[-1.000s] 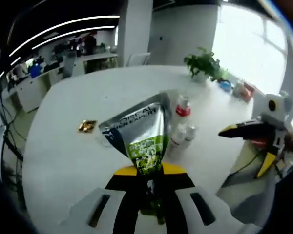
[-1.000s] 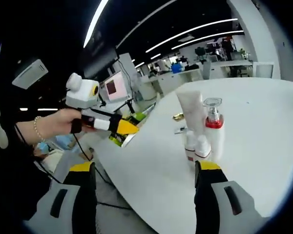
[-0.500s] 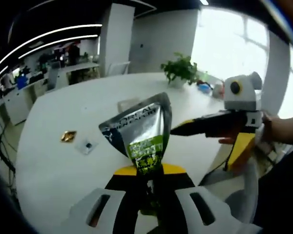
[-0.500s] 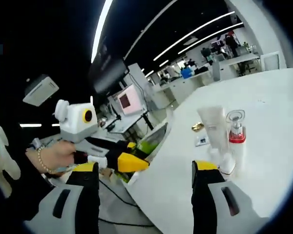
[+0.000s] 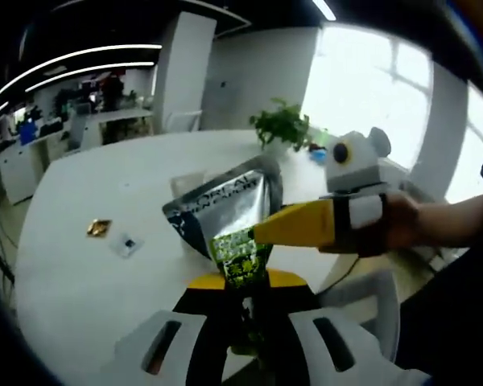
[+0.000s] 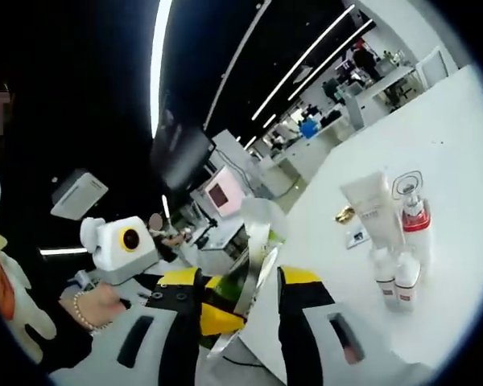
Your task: Arrange the skincare products in the storage area until every visible bottle or jar stands upright without overlapping.
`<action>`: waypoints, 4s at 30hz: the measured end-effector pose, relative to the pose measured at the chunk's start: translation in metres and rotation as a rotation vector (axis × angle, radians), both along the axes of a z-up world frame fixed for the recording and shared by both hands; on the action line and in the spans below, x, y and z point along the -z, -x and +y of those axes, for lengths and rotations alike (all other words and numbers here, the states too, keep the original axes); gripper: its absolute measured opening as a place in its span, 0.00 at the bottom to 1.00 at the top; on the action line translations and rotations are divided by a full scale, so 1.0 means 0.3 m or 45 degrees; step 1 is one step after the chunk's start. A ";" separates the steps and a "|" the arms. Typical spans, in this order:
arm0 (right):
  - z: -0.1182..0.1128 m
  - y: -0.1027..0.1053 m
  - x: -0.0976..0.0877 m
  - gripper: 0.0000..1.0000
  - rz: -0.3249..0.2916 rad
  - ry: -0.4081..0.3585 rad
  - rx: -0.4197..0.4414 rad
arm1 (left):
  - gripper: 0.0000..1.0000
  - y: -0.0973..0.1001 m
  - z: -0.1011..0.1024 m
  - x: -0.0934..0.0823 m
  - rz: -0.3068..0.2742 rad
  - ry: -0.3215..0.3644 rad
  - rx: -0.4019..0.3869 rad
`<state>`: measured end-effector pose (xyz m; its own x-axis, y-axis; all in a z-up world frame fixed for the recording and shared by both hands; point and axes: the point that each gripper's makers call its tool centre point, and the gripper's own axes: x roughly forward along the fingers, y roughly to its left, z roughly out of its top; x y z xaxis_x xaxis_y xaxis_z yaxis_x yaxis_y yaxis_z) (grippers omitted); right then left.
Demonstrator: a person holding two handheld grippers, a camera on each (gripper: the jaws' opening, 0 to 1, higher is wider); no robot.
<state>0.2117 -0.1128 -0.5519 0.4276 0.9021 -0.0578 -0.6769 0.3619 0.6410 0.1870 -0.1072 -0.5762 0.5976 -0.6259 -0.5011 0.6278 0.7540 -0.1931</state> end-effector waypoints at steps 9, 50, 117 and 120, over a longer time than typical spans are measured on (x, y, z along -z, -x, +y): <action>0.026 -0.002 -0.002 0.15 0.058 -0.047 0.002 | 0.18 -0.005 0.008 0.012 0.006 -0.039 -0.033; -0.042 0.018 -0.177 0.06 0.108 -0.376 -0.320 | 0.08 -0.001 0.048 -0.199 0.094 0.735 0.147; 0.020 0.071 0.057 0.73 -0.031 -0.052 -0.098 | 0.04 0.025 0.102 0.003 0.454 1.019 -0.123; 0.016 0.066 0.077 0.78 -0.035 -0.014 -0.103 | 0.04 0.017 0.107 0.020 0.467 1.004 -0.137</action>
<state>0.1917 -0.1081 -0.5751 0.3547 0.9342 -0.0370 -0.7207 0.2984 0.6257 0.1821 -0.0750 -0.5822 0.5595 -0.8204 -0.1180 0.3569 0.3669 -0.8591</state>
